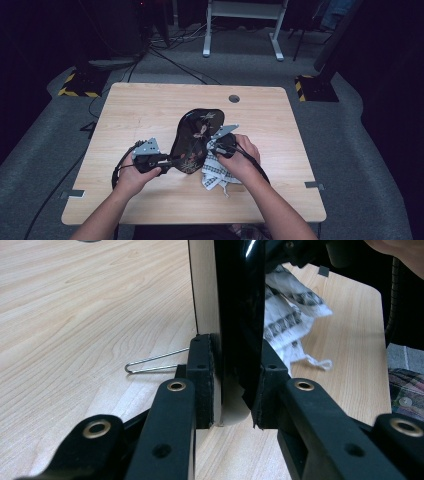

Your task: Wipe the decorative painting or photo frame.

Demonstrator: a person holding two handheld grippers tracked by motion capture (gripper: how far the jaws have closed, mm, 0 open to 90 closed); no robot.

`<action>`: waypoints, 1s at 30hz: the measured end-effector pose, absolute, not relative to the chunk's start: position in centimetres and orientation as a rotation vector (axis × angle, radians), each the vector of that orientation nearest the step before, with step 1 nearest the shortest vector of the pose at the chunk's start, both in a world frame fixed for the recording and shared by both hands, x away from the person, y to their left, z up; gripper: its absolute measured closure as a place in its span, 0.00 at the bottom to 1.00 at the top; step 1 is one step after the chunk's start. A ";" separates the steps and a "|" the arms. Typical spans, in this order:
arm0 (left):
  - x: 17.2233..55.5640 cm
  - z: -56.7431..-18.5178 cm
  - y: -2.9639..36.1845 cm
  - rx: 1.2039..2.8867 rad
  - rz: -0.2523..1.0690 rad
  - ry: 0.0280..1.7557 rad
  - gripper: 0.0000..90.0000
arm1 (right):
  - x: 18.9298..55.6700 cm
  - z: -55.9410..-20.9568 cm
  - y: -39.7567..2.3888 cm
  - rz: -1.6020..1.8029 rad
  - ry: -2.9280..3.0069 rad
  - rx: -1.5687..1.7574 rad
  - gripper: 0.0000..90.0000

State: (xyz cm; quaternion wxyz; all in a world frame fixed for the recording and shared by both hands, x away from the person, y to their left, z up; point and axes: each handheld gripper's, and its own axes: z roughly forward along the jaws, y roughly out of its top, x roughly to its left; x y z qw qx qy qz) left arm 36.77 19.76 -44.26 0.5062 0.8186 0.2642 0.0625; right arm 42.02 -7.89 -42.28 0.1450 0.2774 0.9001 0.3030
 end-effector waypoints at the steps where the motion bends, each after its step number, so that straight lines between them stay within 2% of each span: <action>1: 36.8 -44.3 19.8 1.974 0.150 0.639 0.84 | 41.8 -42.3 -7.6 0.875 2.600 0.784 0.89; 12: 36.8 -44.2 19.8 1.975 0.152 0.639 0.84 | 40.7 -42.6 -6.1 0.909 2.656 0.695 0.89; 30: 36.8 -44.3 19.8 1.975 0.148 0.635 0.84 | 43.6 -43.1 -10.0 0.861 2.562 0.895 0.90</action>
